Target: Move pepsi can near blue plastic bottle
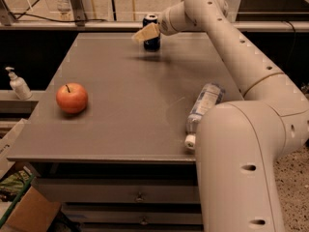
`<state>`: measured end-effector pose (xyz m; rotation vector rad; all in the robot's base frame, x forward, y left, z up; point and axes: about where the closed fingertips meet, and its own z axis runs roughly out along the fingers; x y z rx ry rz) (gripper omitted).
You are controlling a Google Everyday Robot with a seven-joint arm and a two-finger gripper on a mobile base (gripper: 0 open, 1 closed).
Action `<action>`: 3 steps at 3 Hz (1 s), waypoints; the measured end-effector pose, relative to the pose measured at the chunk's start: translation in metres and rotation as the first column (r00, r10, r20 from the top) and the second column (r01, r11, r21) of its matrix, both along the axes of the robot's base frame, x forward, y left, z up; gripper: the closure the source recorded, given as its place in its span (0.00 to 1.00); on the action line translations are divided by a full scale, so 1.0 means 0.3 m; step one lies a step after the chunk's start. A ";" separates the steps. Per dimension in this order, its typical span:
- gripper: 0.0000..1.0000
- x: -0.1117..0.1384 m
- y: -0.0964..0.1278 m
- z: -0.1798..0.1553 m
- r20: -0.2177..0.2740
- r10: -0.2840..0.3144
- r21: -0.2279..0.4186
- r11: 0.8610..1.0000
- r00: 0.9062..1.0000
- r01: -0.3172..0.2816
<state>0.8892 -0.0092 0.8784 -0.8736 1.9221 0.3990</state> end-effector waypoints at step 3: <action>0.63 -0.010 0.013 -0.003 -0.037 0.007 0.043 0.999 0.999 -0.005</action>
Offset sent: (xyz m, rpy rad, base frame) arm 0.0015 0.0054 0.0051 0.0466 0.0318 0.0030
